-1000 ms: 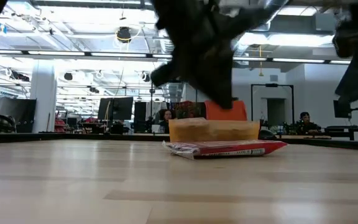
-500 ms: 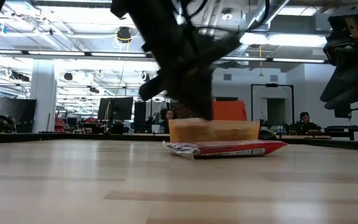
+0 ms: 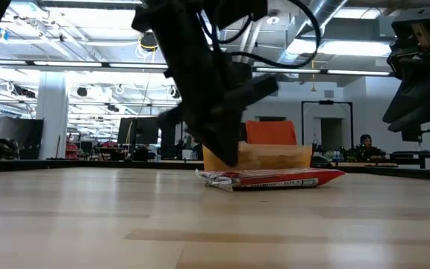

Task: Sort popcorn bags into baskets
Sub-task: Put the red popcorn bag into the orange bin

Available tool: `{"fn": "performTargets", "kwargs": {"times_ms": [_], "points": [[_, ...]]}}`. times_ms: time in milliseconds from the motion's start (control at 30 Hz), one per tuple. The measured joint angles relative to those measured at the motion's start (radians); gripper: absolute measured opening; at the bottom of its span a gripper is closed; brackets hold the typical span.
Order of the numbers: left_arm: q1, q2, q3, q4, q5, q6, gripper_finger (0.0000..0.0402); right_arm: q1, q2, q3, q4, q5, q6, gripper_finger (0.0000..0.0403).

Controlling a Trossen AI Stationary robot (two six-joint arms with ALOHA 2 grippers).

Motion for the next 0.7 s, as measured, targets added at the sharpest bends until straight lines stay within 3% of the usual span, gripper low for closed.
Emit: {"fn": "performTargets", "kwargs": {"times_ms": [367, 700], "points": [[-0.031, 0.048, 0.002, 0.031, 0.022, -0.201, 0.0000, 0.022, 0.018, 0.001, 0.052, -0.024, -0.004, 0.0111], [-0.075, 0.113, 0.002, 0.233, 0.063, -0.465, 0.0000, 0.014, 0.263, 0.001, 0.192, -0.001, 0.117, 0.0249]]}}
